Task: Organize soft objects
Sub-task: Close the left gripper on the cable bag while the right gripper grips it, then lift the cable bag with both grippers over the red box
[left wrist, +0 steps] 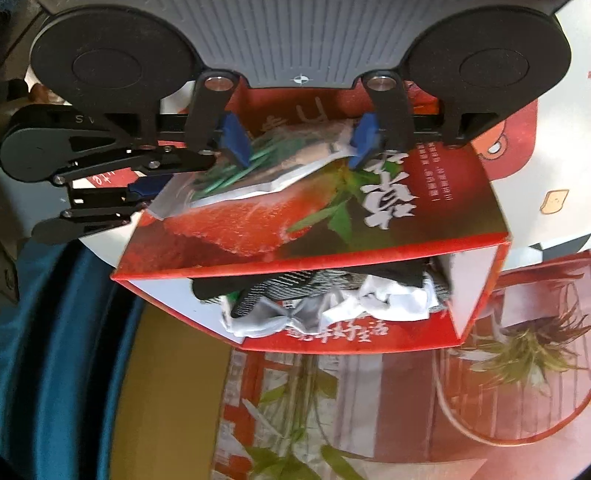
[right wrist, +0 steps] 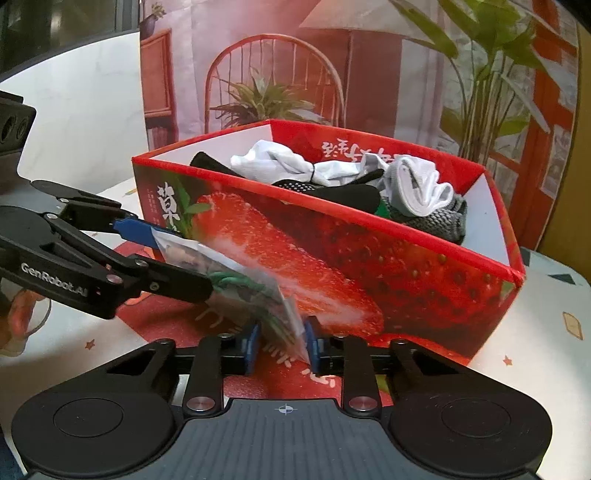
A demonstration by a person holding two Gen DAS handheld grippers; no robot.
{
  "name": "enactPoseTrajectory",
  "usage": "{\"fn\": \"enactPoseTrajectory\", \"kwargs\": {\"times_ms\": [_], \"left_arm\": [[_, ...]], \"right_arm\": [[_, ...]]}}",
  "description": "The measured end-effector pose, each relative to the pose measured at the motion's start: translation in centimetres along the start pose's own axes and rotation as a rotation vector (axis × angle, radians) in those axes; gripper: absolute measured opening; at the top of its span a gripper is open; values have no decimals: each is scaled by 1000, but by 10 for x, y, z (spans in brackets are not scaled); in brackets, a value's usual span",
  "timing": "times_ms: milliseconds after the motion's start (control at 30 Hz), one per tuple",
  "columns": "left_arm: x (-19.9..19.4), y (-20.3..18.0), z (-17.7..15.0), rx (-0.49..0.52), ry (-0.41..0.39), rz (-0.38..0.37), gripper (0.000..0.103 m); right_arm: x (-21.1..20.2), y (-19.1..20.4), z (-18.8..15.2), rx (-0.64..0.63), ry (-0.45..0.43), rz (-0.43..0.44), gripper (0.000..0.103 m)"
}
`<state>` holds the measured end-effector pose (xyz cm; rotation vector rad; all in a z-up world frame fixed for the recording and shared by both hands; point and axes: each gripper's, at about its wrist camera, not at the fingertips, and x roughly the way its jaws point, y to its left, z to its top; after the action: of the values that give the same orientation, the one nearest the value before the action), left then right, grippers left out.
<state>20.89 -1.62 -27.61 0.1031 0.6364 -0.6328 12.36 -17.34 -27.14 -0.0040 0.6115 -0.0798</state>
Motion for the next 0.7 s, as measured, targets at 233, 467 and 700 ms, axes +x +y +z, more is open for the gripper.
{"fn": "enactPoseTrajectory", "kwargs": {"times_ms": [233, 467, 700], "left_arm": [[-13, 2, 9, -21, -24, 22, 39], [-32, -6, 27, -16, -83, 36, 38], [-55, -14, 45, -9, -150, 49, 38]], "right_arm": [[-8, -4, 2, 29, -20, 5, 15], [-27, -7, 18, 47, -71, -4, 15], [-49, -6, 39, 44, -137, -15, 15]]}}
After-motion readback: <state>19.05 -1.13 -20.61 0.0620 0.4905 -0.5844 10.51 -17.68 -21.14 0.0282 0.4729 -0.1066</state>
